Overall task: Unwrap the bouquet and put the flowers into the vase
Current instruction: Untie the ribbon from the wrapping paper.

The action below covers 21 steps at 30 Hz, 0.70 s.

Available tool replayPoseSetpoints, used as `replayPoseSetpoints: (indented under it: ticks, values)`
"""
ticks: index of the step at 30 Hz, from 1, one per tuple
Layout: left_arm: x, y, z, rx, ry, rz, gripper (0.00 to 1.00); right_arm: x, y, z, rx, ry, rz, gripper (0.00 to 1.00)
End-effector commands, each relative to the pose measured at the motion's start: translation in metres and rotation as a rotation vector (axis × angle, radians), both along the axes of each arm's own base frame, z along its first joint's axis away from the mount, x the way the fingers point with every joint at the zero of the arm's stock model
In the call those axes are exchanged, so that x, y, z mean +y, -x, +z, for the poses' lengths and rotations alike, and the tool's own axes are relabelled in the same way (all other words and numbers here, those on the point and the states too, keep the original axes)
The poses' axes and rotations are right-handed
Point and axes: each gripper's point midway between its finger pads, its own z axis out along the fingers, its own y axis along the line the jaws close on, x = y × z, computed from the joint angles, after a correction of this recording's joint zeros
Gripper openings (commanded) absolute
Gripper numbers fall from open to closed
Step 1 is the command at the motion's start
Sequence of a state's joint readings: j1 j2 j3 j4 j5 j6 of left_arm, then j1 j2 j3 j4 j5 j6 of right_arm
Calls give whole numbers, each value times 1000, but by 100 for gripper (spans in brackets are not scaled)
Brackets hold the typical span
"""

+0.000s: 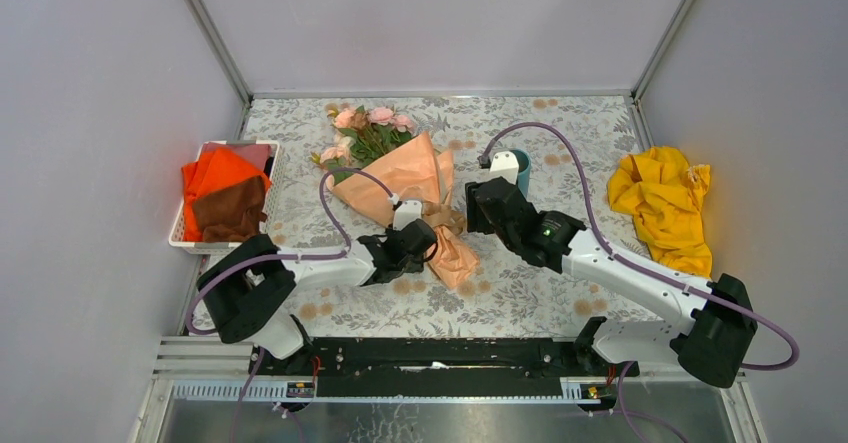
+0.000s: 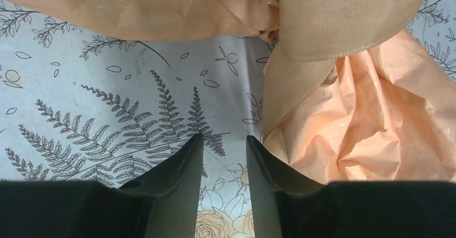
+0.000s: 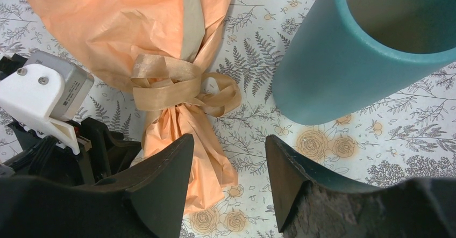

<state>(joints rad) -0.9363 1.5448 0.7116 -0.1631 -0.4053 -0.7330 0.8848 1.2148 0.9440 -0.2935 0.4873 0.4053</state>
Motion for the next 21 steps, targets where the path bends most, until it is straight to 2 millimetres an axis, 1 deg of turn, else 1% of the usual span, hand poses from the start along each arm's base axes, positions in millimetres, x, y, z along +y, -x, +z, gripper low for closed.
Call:
replayPoseSetpoints:
  ticks: [1,7,14,18,21]
  values:
    - [-3,-10,8,-43,-8,31,42,3,-3,11,-36,-52,-19,59]
    - [-13,-8,20,-32,33,11,42,3,-2,6,-25,-47,-18,60]
    - [-15,-2,35,-22,85,11,42,5,-2,5,-22,-49,-17,59]
    - [-17,-1,33,-15,89,7,42,7,-2,5,-17,-51,-12,59]
    - [-22,0,30,-5,99,-8,42,6,-2,6,-19,-52,-12,59]
